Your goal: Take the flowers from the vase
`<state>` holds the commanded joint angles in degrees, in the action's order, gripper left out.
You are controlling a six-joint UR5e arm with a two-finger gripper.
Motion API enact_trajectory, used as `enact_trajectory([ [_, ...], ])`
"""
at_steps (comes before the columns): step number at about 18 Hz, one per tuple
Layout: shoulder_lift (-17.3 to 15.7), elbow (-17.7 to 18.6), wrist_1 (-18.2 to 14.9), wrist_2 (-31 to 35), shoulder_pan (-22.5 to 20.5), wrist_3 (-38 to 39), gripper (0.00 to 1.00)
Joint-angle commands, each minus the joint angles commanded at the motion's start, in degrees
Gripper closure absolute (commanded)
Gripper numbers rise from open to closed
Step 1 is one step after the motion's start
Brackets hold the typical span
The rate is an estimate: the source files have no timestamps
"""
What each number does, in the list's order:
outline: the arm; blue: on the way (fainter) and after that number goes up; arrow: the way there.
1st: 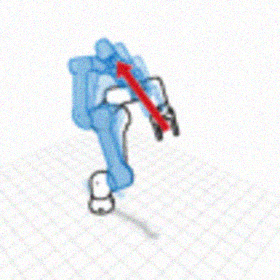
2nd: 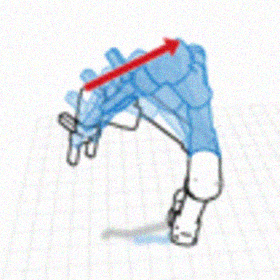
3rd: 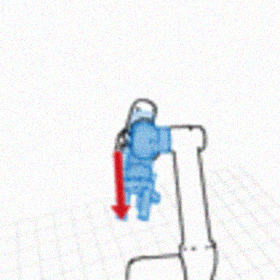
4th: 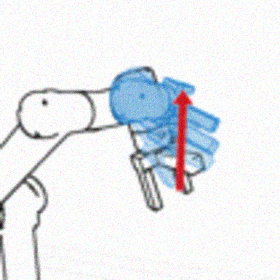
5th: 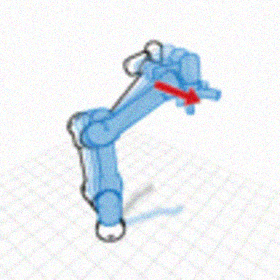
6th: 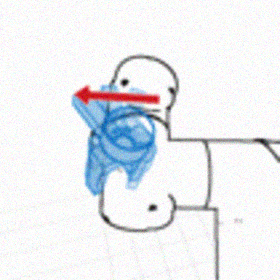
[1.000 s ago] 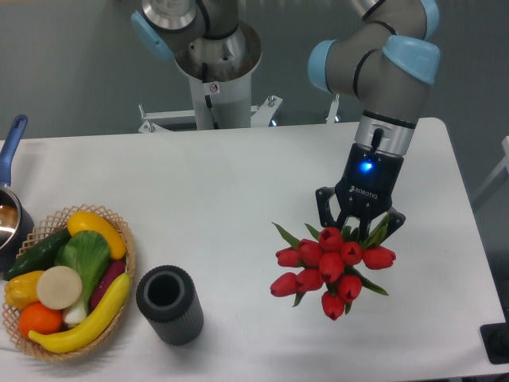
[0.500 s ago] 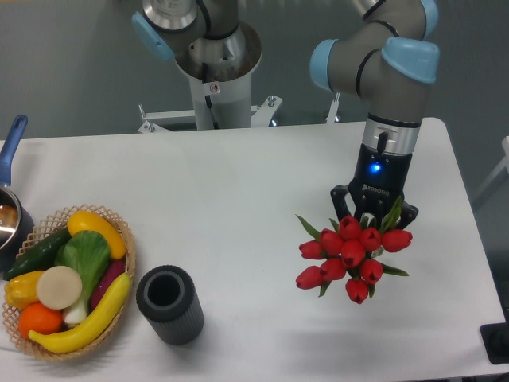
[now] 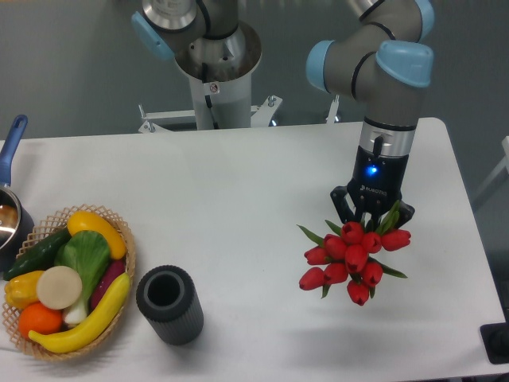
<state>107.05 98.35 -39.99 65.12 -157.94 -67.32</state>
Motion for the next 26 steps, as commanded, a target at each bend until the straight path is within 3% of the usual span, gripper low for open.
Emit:
enact_trajectory([
  [8,-0.1,-1.0,-1.5,6.2,1.3,-2.0,0.82],
  [13,0.3,-1.8,-4.6,14.1,4.4,-3.3,0.82],
  [19,0.3,-2.2,-7.8,16.4,4.5,-4.6,0.82],
  [23,0.8,-4.5,-12.1,20.0,5.7,-5.8,0.82],
  [26,0.9,-4.2,-12.5,20.6,5.8,-5.8,0.83],
])
